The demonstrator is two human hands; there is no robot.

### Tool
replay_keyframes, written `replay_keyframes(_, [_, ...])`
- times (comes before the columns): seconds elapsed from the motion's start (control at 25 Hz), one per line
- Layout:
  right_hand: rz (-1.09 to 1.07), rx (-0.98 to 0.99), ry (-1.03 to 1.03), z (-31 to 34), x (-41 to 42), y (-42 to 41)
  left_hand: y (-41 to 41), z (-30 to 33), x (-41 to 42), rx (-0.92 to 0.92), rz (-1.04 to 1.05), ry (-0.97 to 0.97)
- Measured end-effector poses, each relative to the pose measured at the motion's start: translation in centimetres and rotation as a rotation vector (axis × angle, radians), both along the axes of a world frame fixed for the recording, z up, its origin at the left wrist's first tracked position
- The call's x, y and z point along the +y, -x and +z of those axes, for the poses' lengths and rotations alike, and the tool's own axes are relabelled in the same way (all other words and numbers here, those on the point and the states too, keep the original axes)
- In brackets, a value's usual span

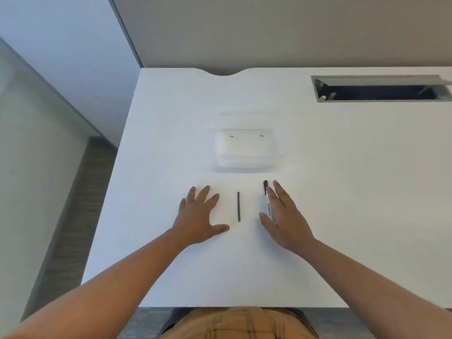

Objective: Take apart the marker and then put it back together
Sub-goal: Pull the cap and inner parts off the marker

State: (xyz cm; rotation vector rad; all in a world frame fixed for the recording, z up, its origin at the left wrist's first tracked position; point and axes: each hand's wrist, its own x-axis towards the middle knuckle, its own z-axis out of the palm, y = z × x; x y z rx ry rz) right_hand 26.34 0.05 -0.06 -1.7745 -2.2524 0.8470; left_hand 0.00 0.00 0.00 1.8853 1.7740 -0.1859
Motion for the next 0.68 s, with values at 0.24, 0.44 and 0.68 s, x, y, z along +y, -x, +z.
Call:
replay_keyframes(0.24, [-0.093, 0.017, 0.042, -1.8, -0.1, -0.1, 0.1, 0.0, 0.9, 0.033, -0.044, 0.091])
replay_keyframes(0.44, [-0.094, -0.126, 0.076, -1.3, 1.7, 0.9, -0.6, 0.4, 1.7, 0.050, -0.004, 0.110])
replay_keyframes(0.68, [-0.060, -0.166, 0.137, 0.5, 3.4, 1.0, -0.8, 1.3, 2.7, -0.186, 0.121, -0.005])
